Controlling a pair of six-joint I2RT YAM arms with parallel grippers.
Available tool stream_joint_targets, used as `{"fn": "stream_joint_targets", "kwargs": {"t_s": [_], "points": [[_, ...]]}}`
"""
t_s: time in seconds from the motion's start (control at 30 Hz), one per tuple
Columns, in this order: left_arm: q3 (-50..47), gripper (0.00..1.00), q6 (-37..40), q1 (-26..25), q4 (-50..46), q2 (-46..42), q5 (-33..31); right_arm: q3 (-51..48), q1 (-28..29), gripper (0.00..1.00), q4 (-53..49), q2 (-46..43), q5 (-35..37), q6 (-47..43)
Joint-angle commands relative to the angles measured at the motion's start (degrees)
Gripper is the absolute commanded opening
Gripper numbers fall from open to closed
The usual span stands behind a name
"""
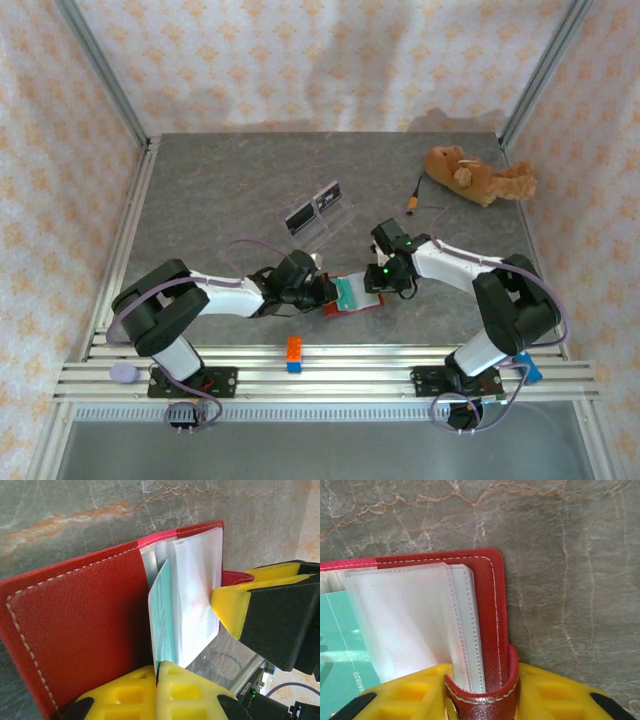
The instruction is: Put the credit cards into the card holder
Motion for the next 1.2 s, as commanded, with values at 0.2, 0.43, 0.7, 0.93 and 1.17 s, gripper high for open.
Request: {"fn": "stream_joint_targets", "kwargs": {"t_s": [0.2,0.43,0.7,0.93,1.17], "points": [[-1.5,0.00,1.8,0.7,2.8,-1.0,0.2,-1.7,0.6,0.33,2.5,2.3,-4.9,-0.9],[-2.5,0.00,1.9,1.1,5.4,-1.4,0.7,-1.3,0.6,0.30,2.4,3.3,-5.8,-1.1],[-3.7,0.00,1.4,1.8,7.5,-1.8,1.0,-1.4,0.6,0.30,2.5,3.7,-6.4,-1.3],[-4.2,0.00,1.5,1.9,7.9,-1.9,0.9,-1.4,0.6,0.29,2.6,3.8,-6.7,-1.4],[-5.1,0.00,-1.0,1.9,14.6,1.4,2.2,-1.2,0.6,0.29,2.6,4.2,-7.3,-1.4]]}}
